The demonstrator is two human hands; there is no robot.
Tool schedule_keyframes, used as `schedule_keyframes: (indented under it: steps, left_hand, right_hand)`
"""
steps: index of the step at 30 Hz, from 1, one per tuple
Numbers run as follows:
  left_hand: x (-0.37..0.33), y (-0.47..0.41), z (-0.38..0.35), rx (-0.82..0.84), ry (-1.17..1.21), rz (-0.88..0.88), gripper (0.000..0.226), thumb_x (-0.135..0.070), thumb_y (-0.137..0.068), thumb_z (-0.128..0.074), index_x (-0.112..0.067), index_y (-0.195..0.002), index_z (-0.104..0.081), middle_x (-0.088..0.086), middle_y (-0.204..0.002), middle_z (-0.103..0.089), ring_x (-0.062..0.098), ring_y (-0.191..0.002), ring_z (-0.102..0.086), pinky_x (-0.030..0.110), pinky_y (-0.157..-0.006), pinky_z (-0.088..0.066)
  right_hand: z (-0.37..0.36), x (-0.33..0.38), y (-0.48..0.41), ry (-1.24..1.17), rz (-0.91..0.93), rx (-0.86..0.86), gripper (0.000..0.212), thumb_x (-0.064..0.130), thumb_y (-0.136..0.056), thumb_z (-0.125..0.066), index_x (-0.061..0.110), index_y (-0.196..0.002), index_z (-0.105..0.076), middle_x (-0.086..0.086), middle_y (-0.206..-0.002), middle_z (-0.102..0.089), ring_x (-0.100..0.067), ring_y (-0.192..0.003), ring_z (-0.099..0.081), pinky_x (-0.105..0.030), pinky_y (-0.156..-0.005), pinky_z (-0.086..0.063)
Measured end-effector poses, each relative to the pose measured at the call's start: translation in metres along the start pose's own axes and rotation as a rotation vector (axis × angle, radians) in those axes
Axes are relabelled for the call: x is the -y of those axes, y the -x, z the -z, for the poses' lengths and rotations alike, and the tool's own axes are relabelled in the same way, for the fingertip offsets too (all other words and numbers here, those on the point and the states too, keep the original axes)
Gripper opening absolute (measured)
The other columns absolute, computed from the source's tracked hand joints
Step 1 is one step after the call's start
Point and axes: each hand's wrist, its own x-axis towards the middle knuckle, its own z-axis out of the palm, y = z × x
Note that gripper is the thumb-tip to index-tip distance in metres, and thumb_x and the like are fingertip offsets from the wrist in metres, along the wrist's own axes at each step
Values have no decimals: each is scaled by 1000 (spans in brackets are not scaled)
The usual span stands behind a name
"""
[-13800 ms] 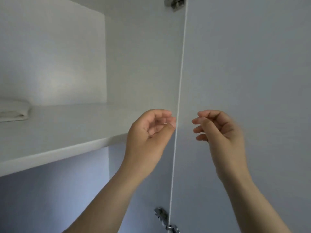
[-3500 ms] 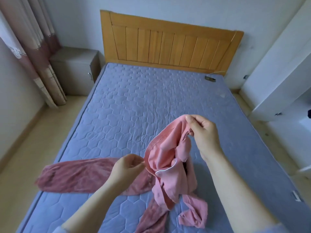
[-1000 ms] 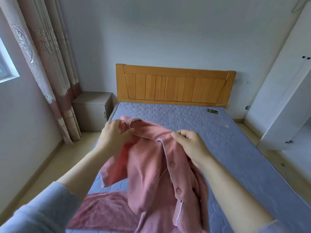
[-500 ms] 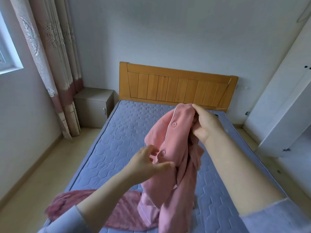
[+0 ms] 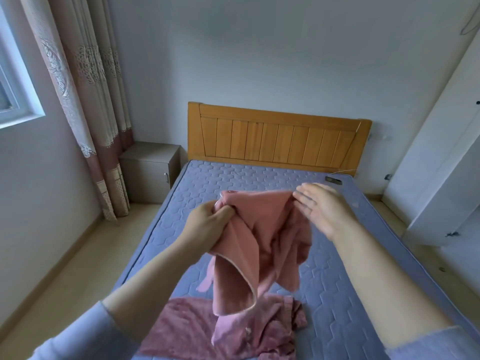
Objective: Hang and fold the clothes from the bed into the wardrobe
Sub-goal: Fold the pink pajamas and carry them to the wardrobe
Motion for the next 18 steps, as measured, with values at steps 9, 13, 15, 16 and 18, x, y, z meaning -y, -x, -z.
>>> schedule_keyframes:
  steps: [9, 13, 15, 16, 18]
  left_hand:
    - [-18, -6, -23, -145, 173, 50, 24, -23, -89, -52, -19, -77, -72, 5, -76, -71, 21, -78, -66, 36, -70, -53]
    - [-25, -9, -24, -219, 194, -13, 24, -23, -90, -50, -25, -83, -72, 3, -80, -70, 15, -76, -64, 20, -60, -51]
    - [-30, -9, -21, -232, 224, -52, 24, -24, -91, -48, -27, -85, -72, -1, -81, -69, 12, -78, -64, 21, -64, -51]
    - [-34, -9, -20, -230, 243, -67, 24, -24, -92, -47, -26, -89, -72, 0, -84, -70, 13, -81, -65, 26, -69, -52]
    - [-41, -8, -16, -251, 256, -93, 24, -26, -93, -46, -24, -93, -71, 2, -88, -69, 14, -83, -65, 30, -71, -51]
  right_hand:
    - [16, -15, 22, 216, 38, 105, 27, 9, -95, -58, 14, -121, -54, -16, -122, -61, -25, -99, -66, -34, -83, -54]
    - [28, -17, 22, 320, 53, 148, 19, 20, -93, -62, 19, -112, -61, -11, -116, -66, -19, -99, -66, -32, -85, -53]
    - [35, -22, 23, 404, 41, 226, 38, 34, -83, -72, 23, -117, -60, -4, -120, -67, -15, -108, -64, -32, -91, -51]
    - [38, -25, 24, 424, 29, 294, 50, 40, -74, -78, 26, -119, -60, 1, -121, -67, -12, -112, -63, -32, -94, -50]
    - [41, -32, 29, 477, 17, 476, 54, 45, -68, -82, 35, -118, -63, 10, -125, -65, -6, -118, -60, -31, -96, -49]
